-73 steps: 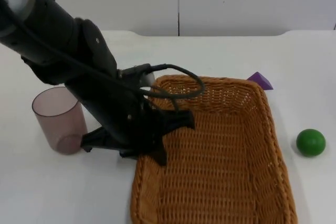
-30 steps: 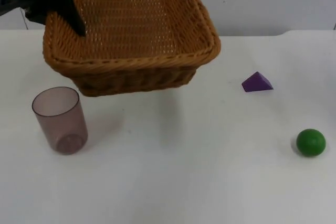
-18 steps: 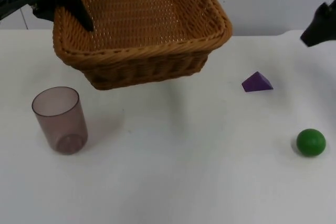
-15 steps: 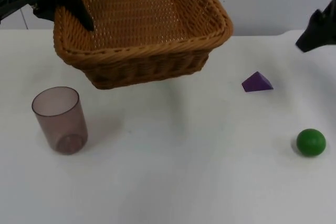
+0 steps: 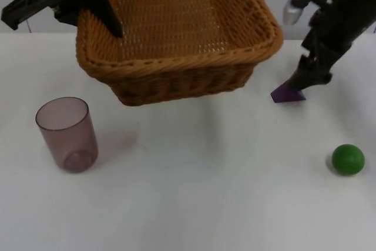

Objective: Pick up the basket with the left hand and place the triangular block into the basket with the right hand.

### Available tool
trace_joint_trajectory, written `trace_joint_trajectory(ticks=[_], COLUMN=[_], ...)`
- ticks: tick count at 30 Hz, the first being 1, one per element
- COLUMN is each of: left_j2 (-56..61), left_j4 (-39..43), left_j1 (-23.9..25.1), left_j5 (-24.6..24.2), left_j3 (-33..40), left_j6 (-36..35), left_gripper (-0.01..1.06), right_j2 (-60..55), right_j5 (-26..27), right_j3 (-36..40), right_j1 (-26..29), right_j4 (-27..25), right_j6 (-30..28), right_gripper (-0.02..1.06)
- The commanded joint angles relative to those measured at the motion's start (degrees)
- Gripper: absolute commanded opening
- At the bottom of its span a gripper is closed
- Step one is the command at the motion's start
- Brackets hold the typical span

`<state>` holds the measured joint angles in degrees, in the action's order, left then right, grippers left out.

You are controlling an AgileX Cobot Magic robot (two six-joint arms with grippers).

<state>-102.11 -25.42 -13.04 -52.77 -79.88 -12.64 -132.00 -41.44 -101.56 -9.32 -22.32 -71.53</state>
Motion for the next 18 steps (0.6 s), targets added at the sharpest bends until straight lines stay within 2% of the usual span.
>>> trace_joint_trajectory(ticks=[1, 12, 18], left_j2=[1.17, 1.17, 1.17], left_j4=[-1.57, -1.97, -1.97], left_j1=[-1.01, -1.73, -1.73], left_j5=[0.78, 1.15, 1.15], left_j3=[-0.56, -0.56, -0.56], left_j6=[-0.27, -0.27, -0.27], left_gripper=[0.00, 0.00, 0.00], right_j2=[-1.06, -5.34, -5.79], right_j5=[0.93, 0.26, 0.48], right_j3=[-0.68, -0.68, -0.68], right_j1=[-0.59, -0.74, -0.74], right_j4=[0.35, -1.82, -2.43], right_j6=[-0.57, -3.42, -4.80], right_gripper=[1.05, 1.04, 0.97])
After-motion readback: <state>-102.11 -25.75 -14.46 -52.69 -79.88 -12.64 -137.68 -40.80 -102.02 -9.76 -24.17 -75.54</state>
